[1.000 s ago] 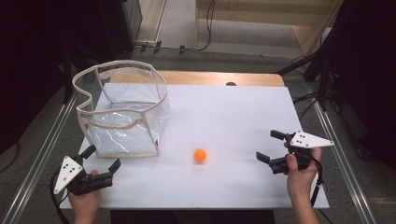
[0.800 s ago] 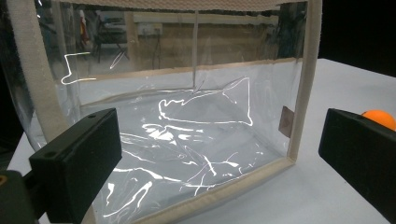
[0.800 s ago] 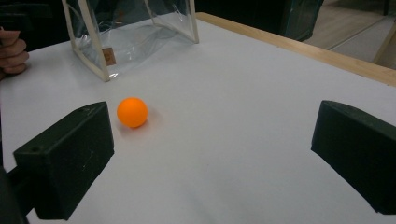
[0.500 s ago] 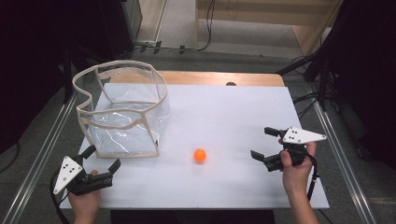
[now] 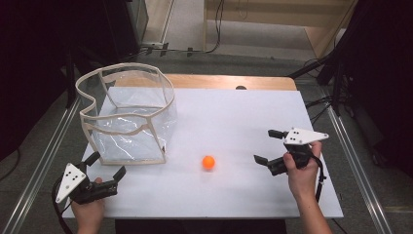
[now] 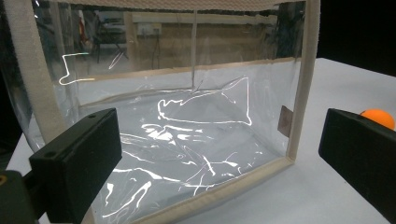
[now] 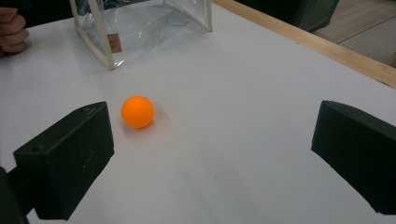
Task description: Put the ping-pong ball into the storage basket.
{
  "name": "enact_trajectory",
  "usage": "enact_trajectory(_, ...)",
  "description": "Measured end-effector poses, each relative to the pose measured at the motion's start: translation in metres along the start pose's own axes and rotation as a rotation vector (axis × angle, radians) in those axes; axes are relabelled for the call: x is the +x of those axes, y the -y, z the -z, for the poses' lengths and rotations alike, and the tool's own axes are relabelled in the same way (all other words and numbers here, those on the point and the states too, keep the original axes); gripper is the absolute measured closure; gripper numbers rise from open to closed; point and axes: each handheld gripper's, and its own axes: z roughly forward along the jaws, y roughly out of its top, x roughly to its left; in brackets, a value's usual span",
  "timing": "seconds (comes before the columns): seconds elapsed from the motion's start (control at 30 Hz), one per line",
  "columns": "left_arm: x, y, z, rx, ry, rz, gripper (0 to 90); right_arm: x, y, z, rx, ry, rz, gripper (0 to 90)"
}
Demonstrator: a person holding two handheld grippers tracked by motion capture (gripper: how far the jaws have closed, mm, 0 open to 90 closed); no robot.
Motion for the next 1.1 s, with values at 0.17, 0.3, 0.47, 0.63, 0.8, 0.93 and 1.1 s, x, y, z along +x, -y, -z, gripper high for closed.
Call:
enact_trajectory(0.17,0.000,0.000,0.000,0.000,0.000,0.000,0.0,0.002,-0.006,-0.006,0.025,0.003,0.016,0.0)
enact_trajectory(0.3,0.000,0.000,0.000,0.000,0.000,0.001,0.1,0.003,-0.010,-0.010,0.042,0.001,0.030,0.0)
enact_trajectory(0.47,0.000,0.000,0.000,0.000,0.000,0.000,0.0,0.005,-0.015,-0.016,0.065,-0.011,0.044,0.0)
enact_trajectory(0.63,0.000,0.000,0.000,0.000,0.000,-0.001,0.1,0.006,-0.019,-0.021,0.087,-0.024,0.053,0.0)
enact_trajectory(0.8,0.000,0.000,0.000,-0.001,0.000,-0.001,0.0,0.008,-0.022,-0.026,0.101,-0.038,0.063,0.0)
enact_trajectory(0.93,0.000,0.000,0.000,-0.001,0.000,-0.002,0.1,0.009,-0.025,-0.030,0.112,-0.049,0.073,0.0)
enact_trajectory(1.1,0.000,0.000,0.000,-0.001,0.000,-0.002,0.0,0.012,-0.028,-0.035,0.129,-0.066,0.081,0.0)
